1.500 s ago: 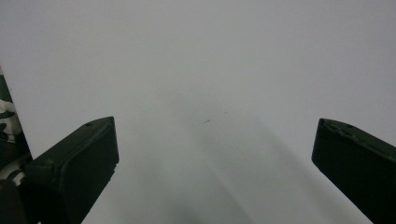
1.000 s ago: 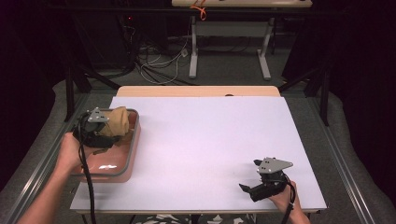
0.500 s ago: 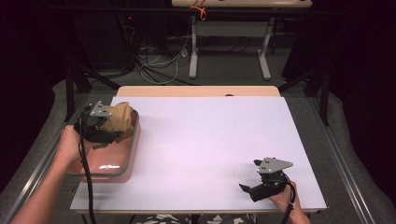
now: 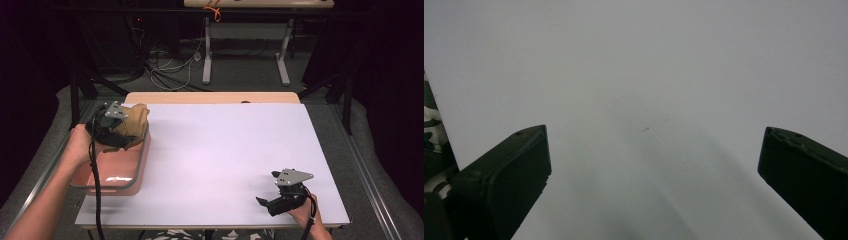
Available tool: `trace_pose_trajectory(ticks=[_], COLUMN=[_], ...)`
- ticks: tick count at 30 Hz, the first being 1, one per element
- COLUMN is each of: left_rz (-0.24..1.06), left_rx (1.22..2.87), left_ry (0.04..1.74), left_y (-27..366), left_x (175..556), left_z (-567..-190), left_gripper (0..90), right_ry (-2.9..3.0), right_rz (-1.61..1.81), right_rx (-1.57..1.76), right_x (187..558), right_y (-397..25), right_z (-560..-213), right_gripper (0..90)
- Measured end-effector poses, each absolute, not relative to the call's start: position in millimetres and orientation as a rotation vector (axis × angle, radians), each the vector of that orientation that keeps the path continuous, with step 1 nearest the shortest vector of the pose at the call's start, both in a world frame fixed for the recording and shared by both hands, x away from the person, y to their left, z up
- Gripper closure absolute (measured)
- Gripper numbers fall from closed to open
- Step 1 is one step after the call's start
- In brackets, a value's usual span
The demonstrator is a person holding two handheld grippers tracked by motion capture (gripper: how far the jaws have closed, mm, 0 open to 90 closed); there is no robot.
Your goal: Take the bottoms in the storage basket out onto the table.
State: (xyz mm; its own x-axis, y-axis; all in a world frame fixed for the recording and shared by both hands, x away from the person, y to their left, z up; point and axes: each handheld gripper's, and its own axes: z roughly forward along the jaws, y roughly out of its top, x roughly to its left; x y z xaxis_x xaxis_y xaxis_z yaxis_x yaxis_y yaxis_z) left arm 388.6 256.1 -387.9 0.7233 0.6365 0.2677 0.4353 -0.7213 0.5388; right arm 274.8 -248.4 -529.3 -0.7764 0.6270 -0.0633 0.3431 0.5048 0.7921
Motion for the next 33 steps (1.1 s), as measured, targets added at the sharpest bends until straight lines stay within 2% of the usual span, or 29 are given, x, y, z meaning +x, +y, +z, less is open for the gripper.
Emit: trace_pose_trajectory(ticks=[11, 33], left_rz=[0.592, 0.502], left_rx=[2.516, 2.569], left_ry=[0.719, 0.545], left_y=[227.1, 166.0], left_x=[391.4, 398.5], left_z=[-383.2, -400.1], left_gripper=[34.8, 34.8], right_ry=[2.417, 2.417], right_rz=[1.151, 1.145], right_rx=[0.812, 0.816], right_x=[275.0, 275.0], right_y=[-248.3, -248.1], right_z=[-529.7, -529.8], right_gripper=[0.0, 0.0])
